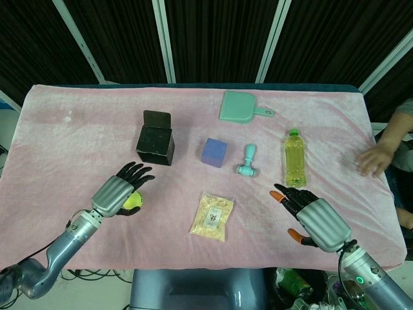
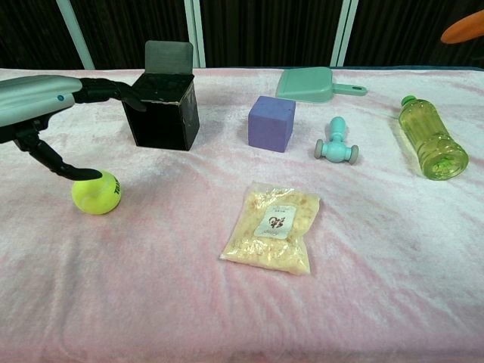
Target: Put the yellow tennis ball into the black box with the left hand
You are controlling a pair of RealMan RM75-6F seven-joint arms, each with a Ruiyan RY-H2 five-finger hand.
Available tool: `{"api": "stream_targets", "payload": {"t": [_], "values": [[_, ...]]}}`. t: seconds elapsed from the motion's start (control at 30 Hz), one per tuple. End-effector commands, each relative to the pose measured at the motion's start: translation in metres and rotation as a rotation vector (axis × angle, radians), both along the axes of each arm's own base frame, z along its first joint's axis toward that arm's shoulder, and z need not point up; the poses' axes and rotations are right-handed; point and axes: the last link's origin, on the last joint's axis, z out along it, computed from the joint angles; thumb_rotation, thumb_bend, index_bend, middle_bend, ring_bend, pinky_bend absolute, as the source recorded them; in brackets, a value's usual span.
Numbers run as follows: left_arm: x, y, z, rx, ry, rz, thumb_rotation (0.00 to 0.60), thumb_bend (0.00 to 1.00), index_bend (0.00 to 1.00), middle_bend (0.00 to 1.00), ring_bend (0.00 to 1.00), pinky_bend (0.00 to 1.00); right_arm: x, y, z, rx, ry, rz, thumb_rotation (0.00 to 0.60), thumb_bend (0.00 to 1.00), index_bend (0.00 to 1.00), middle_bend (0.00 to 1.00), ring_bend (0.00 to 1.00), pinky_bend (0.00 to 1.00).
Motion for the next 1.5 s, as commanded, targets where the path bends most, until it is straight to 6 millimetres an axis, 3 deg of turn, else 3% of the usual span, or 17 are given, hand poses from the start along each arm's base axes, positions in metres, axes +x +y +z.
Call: {"api": "stream_targets", "payload": {"t": [0.03,0.4,0.8,1.07,1.27,1.5], "values": [[0.001,0.0,-0.004,-0.008,0.005,-0.003,0.6,0.22,0.16,0.08,0.0,0.0,0.0,-0.004,-0.004,0.01,-0.012,-0.009,0.6,0.23,0.03,0.04,0.15,0.25],[0.012,-0.001,-0.013,-0.043,-0.01,-0.014,0.6,0.22,0.16,0.08,0.0,0.01,0.005,-0.013,-0.007,-0.023,-0.012,0.012,0.6,0.23,0.03,0.04,0.15,0.25],[0.011,-0.004,0.004,0.008,0.001,-0.006,0.6,0.22,0.16,0.08,0.0,0.01,-0.003,-0.016,0.01,-0.058,0.013,-0.087,0.6,0.23,0.03,0.04,0.15,0.25],[-0.007,-0.02,0.044,0.124,0.03,0.024,0.6,0.22,0.16,0.08,0.0,0.01,-0.01,-0.004,0.032,-0.147,-0.038,-0.19,0.6,0.23,0.03,0.04,0.15,0.25],[-0.03,-0.043,0.09,0.24,0.022,0.104,0.6,0.22,0.16,0.07,0.0,0.01,-0.035,0.03,0.059,-0.271,0.01,-0.361,0.6,0.23,0.03,0.04,0.15,0.25],[-0.065,-0.076,0.121,0.318,0.04,0.192,0.6,0.22,0.15,0.07,0.0,0.01,-0.061,0.065,0.062,-0.34,0.03,-0.463,0.6,0.23,0.03,0.04,0.15,0.25]]}}
